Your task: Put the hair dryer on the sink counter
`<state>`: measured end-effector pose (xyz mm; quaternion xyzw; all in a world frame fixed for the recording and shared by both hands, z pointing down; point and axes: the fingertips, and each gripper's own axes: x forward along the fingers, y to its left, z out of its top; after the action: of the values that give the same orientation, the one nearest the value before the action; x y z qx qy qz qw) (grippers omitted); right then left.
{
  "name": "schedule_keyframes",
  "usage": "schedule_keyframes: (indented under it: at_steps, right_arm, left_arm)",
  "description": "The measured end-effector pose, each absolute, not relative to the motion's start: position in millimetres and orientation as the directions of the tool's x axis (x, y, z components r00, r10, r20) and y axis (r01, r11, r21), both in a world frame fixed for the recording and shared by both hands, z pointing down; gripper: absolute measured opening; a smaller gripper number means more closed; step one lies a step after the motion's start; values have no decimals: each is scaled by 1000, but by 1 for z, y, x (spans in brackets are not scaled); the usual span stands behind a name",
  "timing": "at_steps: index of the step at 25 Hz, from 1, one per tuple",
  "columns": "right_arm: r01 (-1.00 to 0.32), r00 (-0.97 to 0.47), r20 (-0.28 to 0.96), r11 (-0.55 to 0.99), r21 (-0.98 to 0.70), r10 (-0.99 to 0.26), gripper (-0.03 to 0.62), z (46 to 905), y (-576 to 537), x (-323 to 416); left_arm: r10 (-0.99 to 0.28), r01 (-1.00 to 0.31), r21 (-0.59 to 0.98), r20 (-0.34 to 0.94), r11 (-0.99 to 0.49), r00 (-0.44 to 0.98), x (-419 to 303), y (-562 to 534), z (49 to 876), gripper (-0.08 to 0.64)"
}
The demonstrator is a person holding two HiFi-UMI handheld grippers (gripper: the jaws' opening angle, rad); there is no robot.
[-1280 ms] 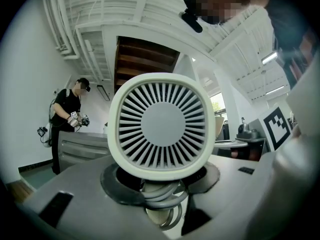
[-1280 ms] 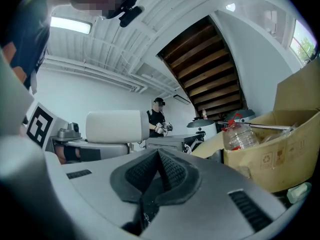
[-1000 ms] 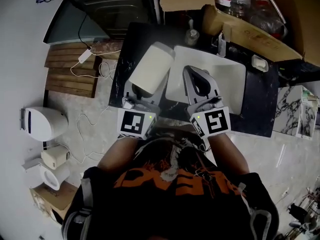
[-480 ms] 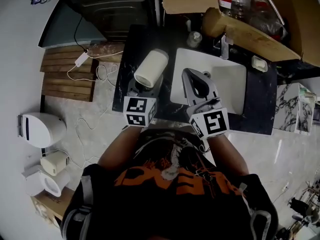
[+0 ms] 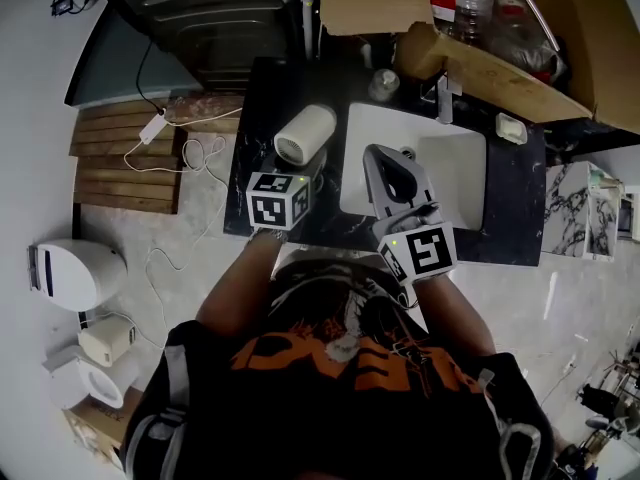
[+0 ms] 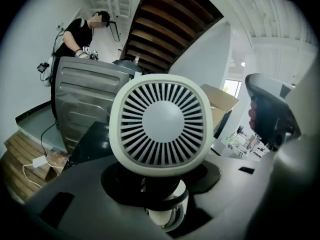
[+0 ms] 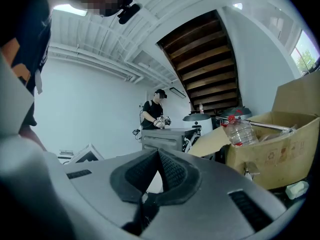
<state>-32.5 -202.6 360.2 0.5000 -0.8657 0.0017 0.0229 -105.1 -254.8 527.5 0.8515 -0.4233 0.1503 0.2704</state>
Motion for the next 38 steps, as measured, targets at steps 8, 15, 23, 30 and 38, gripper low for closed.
schedule_keyframes:
  at_steps: [8, 15, 23, 30, 38]
  right_arm:
    - [-866, -498, 45, 500, 20, -866, 14, 359, -213, -39]
    - [-890, -455, 193, 449, -79, -869, 14, 403, -246, -34]
    - [-894, -446, 353, 432, -120, -823, 14, 473, -278, -41]
    - [-878, -475, 396, 455, -150, -786, 14, 502, -292, -56]
    - [-878, -475, 417, 450, -163, -775, 14, 509, -300, -59]
  left_arm:
    - [-612, -852, 312, 596, -420, 520, -110, -290, 556, 210]
    - [-550, -868, 300, 680, -394, 485, -99, -304, 574, 212]
    - [-518, -871, 340, 703, -355, 486, -108, -310, 580, 212]
    - [-503, -874, 363, 716, -322, 483, -109, -324, 597, 219]
    - [-475, -896, 300, 767, -329, 431, -108, -328, 615, 229]
